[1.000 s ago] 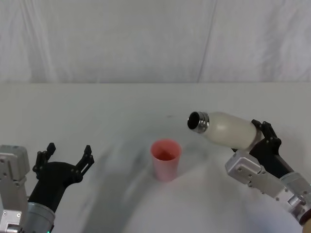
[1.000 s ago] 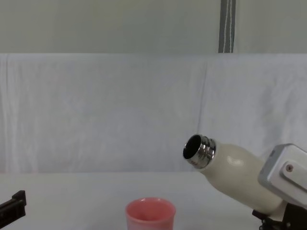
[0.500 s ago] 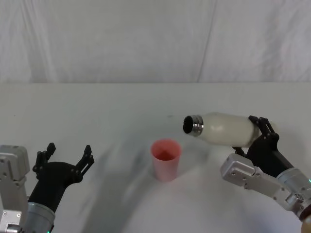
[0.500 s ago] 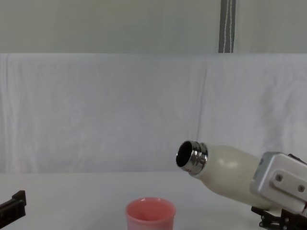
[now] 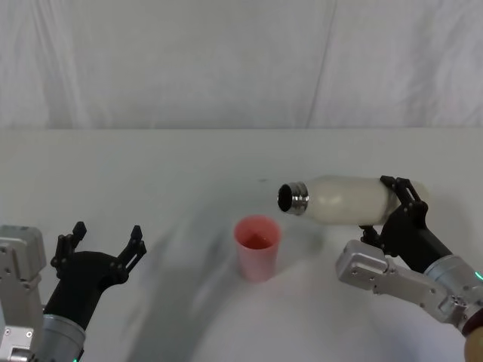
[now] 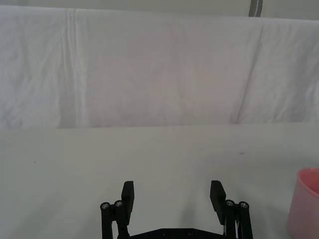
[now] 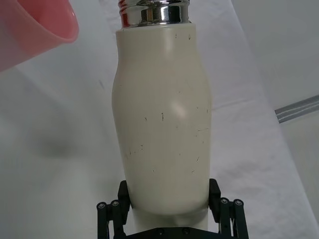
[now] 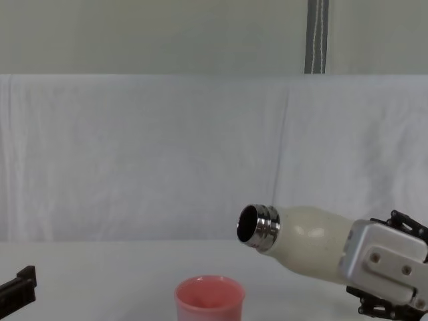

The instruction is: Grasp the thermos with one hand and pour water into the cup lid.

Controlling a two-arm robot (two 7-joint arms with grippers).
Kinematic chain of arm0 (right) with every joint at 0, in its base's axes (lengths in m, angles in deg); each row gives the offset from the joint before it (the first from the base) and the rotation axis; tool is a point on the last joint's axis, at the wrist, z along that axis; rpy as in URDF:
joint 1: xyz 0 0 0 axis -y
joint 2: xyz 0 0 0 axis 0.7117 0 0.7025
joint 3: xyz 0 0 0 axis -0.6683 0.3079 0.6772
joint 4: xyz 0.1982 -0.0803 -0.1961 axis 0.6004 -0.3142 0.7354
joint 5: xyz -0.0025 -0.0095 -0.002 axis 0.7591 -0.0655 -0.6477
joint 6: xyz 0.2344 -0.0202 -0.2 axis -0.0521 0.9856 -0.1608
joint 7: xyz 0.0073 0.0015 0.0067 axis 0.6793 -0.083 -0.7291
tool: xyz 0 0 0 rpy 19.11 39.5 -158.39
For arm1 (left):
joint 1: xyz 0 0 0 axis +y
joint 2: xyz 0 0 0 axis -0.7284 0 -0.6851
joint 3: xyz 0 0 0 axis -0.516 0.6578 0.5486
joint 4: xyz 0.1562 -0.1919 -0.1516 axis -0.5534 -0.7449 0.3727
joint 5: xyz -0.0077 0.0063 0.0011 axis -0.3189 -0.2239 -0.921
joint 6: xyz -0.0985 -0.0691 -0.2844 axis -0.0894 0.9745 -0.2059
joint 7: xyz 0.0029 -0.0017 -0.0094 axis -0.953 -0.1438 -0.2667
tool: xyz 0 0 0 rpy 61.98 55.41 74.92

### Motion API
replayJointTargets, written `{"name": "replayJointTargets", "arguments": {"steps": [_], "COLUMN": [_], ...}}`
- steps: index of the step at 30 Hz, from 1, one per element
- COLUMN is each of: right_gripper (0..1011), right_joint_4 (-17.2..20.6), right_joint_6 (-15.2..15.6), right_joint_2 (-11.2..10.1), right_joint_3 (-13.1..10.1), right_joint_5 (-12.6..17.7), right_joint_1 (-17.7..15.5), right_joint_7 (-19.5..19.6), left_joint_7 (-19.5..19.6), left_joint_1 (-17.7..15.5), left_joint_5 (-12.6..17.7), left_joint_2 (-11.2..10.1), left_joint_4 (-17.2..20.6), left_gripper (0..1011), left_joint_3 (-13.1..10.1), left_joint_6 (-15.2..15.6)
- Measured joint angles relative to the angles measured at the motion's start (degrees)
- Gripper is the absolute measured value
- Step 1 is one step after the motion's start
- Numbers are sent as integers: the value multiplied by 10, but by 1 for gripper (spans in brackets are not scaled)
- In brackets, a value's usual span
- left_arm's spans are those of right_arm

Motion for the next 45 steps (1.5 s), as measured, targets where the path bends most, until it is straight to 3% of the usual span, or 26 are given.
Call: {"name": "replayJointTargets", "arguments": {"steps": [45], "right_gripper": [951], "right_joint_4": [-13], "right_joint_6": [9], "right_joint_2": [-19], "right_joint_3": [44], "right_joint_5": [-54], "right_joint_1": [40], "right_joint_7": [-6], "left_joint_7": [0], "left_joint_1": [0], "left_joint_5": [0], "left_joint_2": [0], "left_joint_4": [0], "left_gripper": [1001], "left_joint_3": [0], "left_joint_6": [0]}}
